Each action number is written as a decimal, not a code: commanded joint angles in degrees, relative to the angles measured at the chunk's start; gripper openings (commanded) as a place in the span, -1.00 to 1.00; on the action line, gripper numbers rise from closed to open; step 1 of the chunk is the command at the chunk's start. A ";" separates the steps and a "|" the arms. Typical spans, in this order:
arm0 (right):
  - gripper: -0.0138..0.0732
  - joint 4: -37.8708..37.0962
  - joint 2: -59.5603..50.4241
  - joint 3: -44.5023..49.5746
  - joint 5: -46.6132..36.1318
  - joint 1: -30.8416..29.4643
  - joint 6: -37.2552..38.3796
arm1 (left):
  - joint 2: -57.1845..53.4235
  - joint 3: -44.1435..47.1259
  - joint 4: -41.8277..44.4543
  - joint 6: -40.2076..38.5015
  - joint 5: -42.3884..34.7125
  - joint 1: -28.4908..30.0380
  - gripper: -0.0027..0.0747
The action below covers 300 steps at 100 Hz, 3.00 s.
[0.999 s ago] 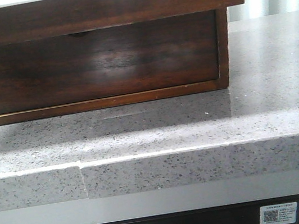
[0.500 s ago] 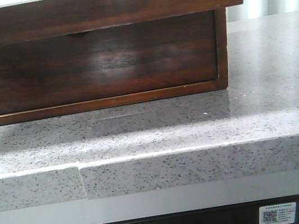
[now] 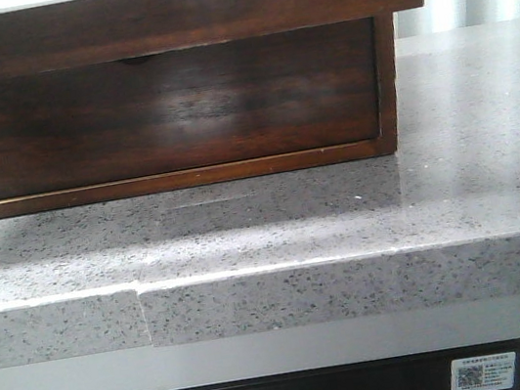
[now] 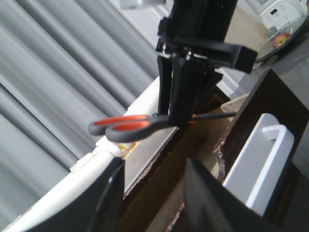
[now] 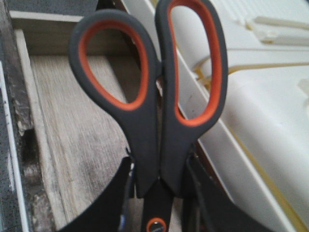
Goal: Put scissors in drawer with both arms
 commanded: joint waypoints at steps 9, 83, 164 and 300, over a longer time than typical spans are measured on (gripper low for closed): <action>-0.86 0.01 0.65 -1.88 -4.15 -0.02 -0.61 | -0.07 -1.57 -1.81 -0.78 -3.31 -0.43 -0.22; -0.28 0.01 -2.14 -1.88 -0.22 -0.02 3.16 | -5.11 -1.57 -4.46 -3.67 -2.39 -0.43 -0.54; -0.82 8.28 -43.96 34.28 -18.06 -0.02 9.09 | -28.83 11.35 -21.99 -16.49 18.35 -0.43 -0.98; -0.82 13.38 -78.57 68.94 -19.79 -0.02 9.09 | -31.79 24.45 -35.85 -15.24 28.44 8.45 -0.98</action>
